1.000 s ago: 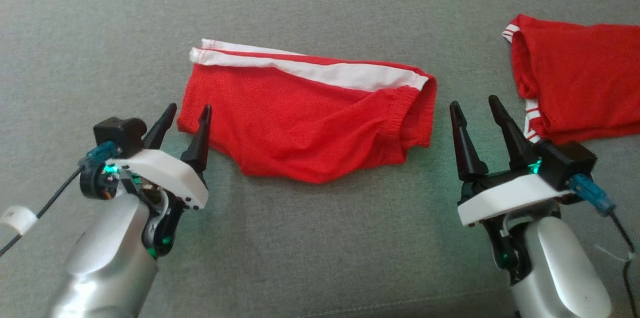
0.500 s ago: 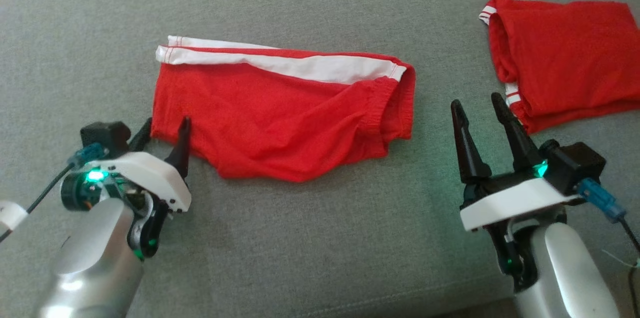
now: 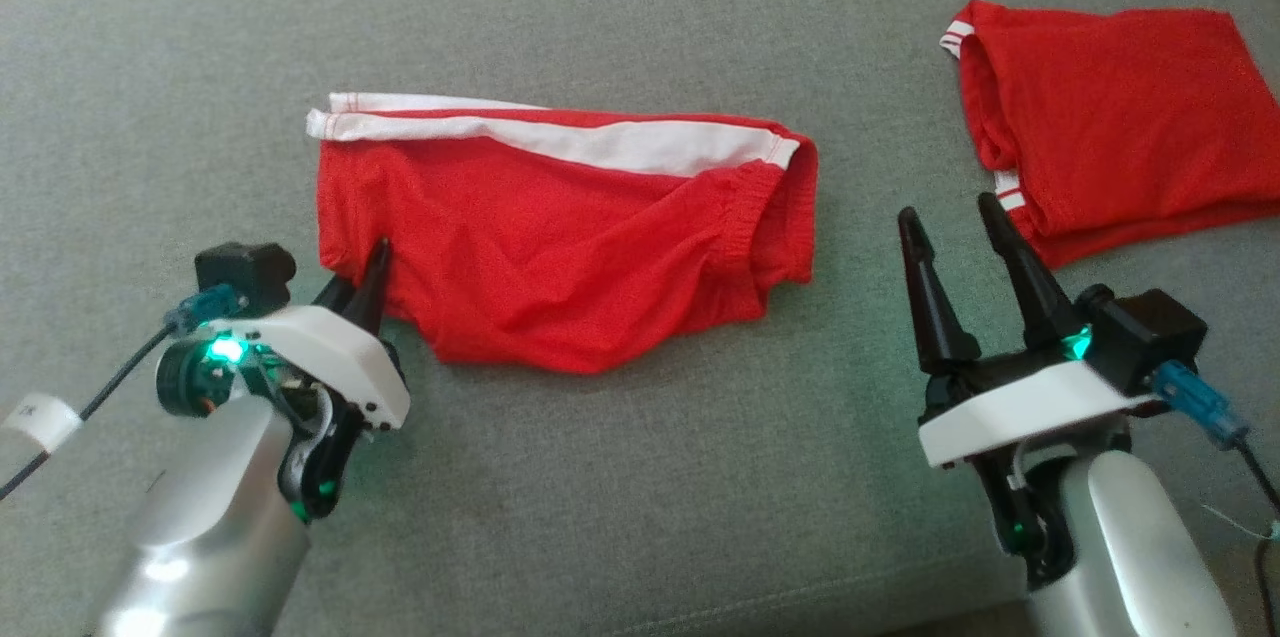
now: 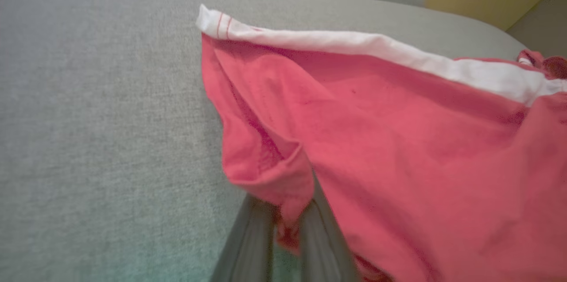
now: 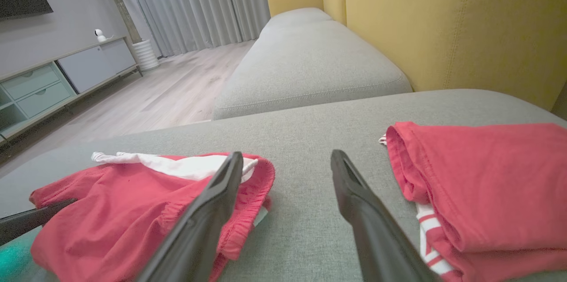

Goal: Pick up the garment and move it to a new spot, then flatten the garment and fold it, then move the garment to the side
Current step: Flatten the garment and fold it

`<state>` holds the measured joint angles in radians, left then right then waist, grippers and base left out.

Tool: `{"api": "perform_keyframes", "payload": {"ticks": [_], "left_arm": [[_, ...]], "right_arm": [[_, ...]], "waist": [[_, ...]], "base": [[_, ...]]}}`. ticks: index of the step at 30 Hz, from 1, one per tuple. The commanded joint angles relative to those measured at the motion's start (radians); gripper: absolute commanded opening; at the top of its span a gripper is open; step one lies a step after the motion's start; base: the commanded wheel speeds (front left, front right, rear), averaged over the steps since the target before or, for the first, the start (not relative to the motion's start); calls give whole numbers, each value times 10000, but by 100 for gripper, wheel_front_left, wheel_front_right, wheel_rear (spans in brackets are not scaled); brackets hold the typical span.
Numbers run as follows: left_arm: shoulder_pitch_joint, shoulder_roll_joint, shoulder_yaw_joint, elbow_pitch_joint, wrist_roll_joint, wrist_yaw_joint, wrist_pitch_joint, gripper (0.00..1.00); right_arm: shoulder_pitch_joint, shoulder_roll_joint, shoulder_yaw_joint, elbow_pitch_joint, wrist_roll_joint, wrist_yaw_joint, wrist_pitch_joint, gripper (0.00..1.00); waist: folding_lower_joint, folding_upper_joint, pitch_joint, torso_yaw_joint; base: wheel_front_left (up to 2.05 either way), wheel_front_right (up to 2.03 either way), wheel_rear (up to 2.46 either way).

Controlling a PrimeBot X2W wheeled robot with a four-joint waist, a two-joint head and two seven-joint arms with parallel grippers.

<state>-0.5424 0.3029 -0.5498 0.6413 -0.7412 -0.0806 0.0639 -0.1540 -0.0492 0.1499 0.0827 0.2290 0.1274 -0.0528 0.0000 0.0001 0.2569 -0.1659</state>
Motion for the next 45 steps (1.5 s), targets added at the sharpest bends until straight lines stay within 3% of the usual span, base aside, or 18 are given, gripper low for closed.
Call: {"api": "perform_keyframes", "payload": {"ticks": [1, 8, 15, 25, 26, 27, 28, 37, 45], "left_arm": [[-109, 250, 326, -360, -76, -7, -300, 0], [900, 392, 347, -1700, -207, 115, -679, 0], [2808, 855, 694, -3880, -572, 1014, -699, 0], [4184, 567, 904, -4573, -978, 1747, -1031, 1], [4213, 507, 903, -4535, -971, 1782, -1108, 30], [4228, 454, 911, -4495, -948, 1822, -1207, 69], [4233, 414, 922, -4463, -904, 1860, -1328, 100], [4127, 511, 1166, -4770, -113, 2293, -2597, 100], [4564, 517, 1042, -5294, 486, 2801, -2931, 100]], "right_arm": [[-45, -10, 88, -289, 26, 33, -87, 100], [281, -10, -331, -251, -23, 33, -3, 100], [621, -10, -578, -358, -92, 33, 251, 100], [731, -10, -708, -383, -114, 33, 507, 100], [736, -10, -717, -374, -122, 33, 527, 100], [746, -10, -733, -363, -131, 33, 546, 100], [756, -10, -746, -352, -143, 33, 566, 100], [943, -10, -958, -282, -197, 33, 695, 100], [1417, -10, -1177, -168, -128, 33, 765, 100]], "waist": [[0, -1, -150, 72], [0, -1, -738, 479], [0, -1, -1048, 897], [0, -1, -1162, 1190], [0, -1, -1187, 1210], [0, -1, -1223, 1236], [0, -1, -1251, 1255], [0, -1, -1709, 1537], [0, -1, -2321, 1994]], "base": [[0, 0, 0], [0, 0, 0], [0, 0, 0], [0, 0, 0], [0, 0, 0], [0, 0, 0], [0, 0, 0], [0, 0, 0], [0, 0, 0]]}}
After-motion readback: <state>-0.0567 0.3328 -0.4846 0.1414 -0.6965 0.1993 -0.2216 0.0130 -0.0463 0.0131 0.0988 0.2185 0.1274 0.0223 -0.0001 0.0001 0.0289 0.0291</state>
